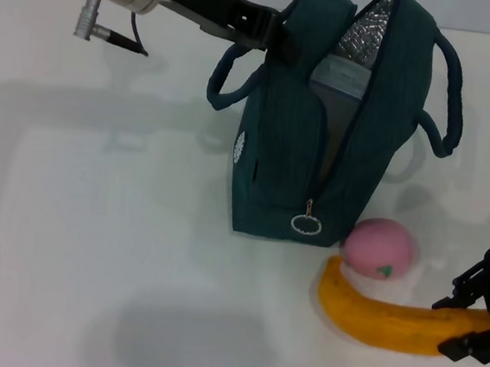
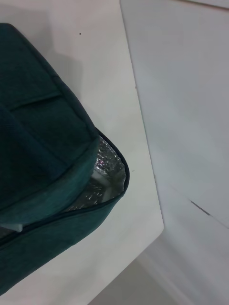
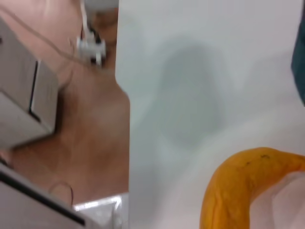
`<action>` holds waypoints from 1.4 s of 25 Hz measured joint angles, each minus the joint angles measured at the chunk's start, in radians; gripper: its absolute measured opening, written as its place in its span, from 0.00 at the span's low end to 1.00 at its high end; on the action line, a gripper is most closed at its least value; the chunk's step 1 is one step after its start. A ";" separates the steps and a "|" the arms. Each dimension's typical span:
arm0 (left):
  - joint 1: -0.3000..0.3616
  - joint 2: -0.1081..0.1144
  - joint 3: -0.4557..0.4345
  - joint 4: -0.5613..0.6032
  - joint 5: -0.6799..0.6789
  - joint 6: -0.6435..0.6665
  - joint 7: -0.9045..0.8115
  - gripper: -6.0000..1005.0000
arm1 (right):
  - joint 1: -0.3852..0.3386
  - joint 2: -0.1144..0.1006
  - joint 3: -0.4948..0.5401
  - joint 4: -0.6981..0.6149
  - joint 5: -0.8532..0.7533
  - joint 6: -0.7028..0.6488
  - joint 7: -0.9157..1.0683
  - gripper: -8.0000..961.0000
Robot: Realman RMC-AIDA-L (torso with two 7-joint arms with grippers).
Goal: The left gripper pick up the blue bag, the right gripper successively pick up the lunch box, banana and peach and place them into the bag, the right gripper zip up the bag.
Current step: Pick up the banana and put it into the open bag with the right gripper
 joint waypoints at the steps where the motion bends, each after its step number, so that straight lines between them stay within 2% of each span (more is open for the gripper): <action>1: -0.001 0.000 0.000 0.000 0.000 0.000 0.000 0.09 | 0.000 -0.001 0.033 0.016 0.004 -0.009 -0.013 0.47; 4: -0.001 0.000 0.000 0.000 0.000 0.000 0.002 0.09 | 0.002 -0.005 0.107 0.067 0.025 -0.035 -0.048 0.47; 11: -0.002 0.000 0.004 0.001 0.000 -0.007 0.007 0.09 | 0.011 -0.031 0.277 0.197 0.041 -0.112 -0.106 0.46; 14: -0.005 0.000 0.004 0.002 0.000 -0.009 0.009 0.09 | 0.023 -0.053 0.342 0.280 0.049 -0.156 -0.141 0.46; 16: -0.010 0.000 0.005 0.002 0.000 -0.010 0.010 0.09 | 0.026 -0.081 0.359 0.343 0.075 -0.181 -0.156 0.46; 20: -0.017 0.000 0.006 0.002 0.000 -0.011 0.011 0.09 | 0.025 -0.126 0.355 0.440 0.133 -0.198 -0.184 0.46; 27: -0.027 0.003 0.004 0.003 0.008 -0.011 0.012 0.09 | 0.009 -0.180 0.352 0.559 0.254 -0.203 -0.247 0.46; 30: -0.027 0.003 0.005 0.003 0.009 -0.020 0.012 0.09 | -0.012 -0.184 0.350 0.571 0.314 -0.204 -0.272 0.46; 35: -0.027 0.003 0.007 0.003 0.009 -0.033 0.012 0.09 | -0.038 -0.174 0.362 0.573 0.393 -0.201 -0.299 0.46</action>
